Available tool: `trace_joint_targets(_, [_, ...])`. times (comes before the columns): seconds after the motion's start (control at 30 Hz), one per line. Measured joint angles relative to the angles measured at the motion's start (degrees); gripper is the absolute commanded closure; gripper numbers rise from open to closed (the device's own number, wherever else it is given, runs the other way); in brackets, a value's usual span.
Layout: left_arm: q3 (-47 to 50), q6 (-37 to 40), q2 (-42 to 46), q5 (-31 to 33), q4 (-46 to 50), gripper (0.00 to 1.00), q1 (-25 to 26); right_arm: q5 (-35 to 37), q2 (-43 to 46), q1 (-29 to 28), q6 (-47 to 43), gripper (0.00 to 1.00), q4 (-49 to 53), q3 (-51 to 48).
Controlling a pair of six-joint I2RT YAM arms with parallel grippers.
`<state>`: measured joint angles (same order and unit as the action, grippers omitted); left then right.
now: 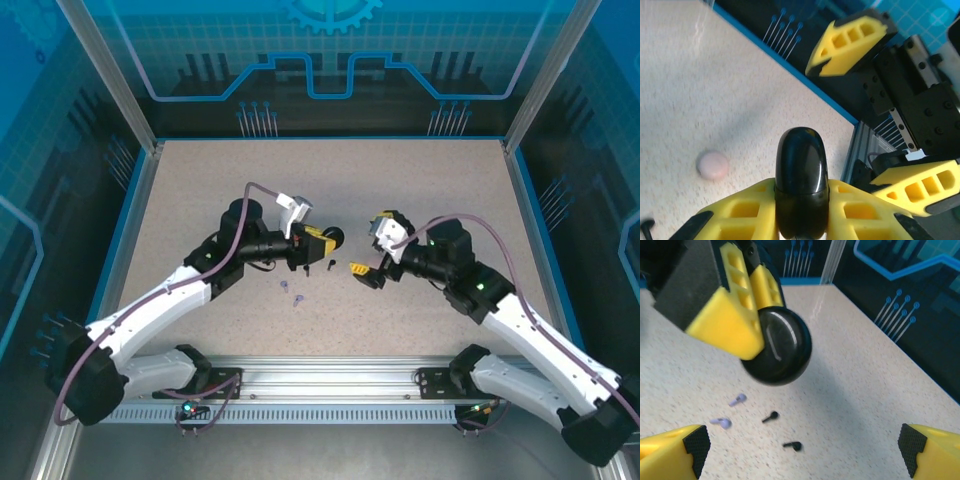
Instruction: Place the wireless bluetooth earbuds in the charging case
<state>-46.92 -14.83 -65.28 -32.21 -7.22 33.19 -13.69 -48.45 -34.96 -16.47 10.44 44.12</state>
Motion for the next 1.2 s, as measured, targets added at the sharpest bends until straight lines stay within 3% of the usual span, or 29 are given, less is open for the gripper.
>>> trace_joint_targets(0.23, [6.60,8.35,5.42,0.04,-12.55,0.90,0.39,-6.14,5.73,0.15,4.87,0.01,-2.69,-2.23])
trace_joint_targets(0.53, [12.39,18.60,5.86,0.00,-29.24,0.95,2.56,-7.65,0.52,-0.35,6.86,0.08,-5.51,4.22])
trace_joint_targets(0.83, [12.37,21.22,5.60,0.00,-32.09,0.96,3.48,-7.37,-5.92,-1.77,6.58,0.12,-8.59,7.76])
trace_joint_targets(1.2, [12.37,21.46,5.55,0.90,-32.11,0.96,3.48,-6.32,-6.71,-1.79,6.38,0.14,-8.76,8.68])
